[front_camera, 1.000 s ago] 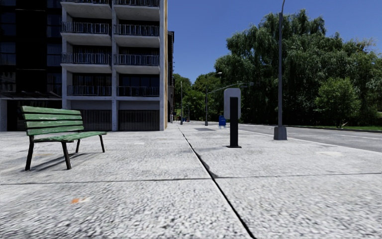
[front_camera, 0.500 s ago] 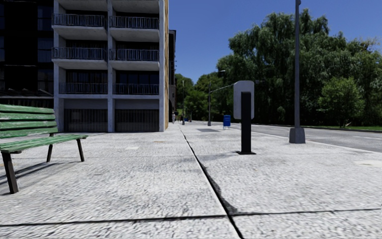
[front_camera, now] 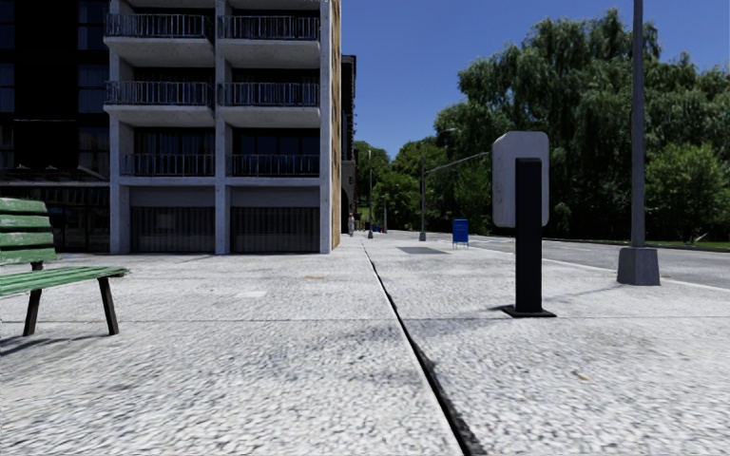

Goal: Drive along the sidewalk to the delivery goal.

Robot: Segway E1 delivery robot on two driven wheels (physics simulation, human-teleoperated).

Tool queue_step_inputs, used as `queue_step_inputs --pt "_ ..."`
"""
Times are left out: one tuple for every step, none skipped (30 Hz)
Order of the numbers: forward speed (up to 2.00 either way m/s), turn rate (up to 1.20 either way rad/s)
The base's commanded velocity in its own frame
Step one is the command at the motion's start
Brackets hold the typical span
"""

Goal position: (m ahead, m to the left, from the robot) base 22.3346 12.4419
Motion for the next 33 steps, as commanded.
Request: queue_step_inputs --pt "2.0 0.0" --pt "2.0 0.0" --pt "2.0 0.0" --pt "2.0 0.0" --pt "2.0 0.0" --pt "2.0 0.0" --pt "2.0 0.0" --pt "2.0 0.0" --pt "2.0 0.0" --pt "2.0 0.0" --pt "2.0 0.0" --pt "2.0 0.0" --pt "2.0 0.0" --pt "2.0 0.0" --pt "2.0 0.0" --pt "2.0 0.0" --pt "2.0 0.0" --pt "2.0 0.0" --pt "2.0 0.0" --pt "2.0 0.0" --pt "2.0 0.0" --pt "2.0 0.0" --pt "2.0 0.0" --pt "2.0 0.0" --pt "2.0 0.0" --pt "2.0 0.0" --pt "2.0 0.0" --pt "2.0 0.0" --pt "2.0 0.0" --pt "2.0 0.0" --pt "2.0 0.0" --pt "2.0 0.0" --pt "2.0 0.0"
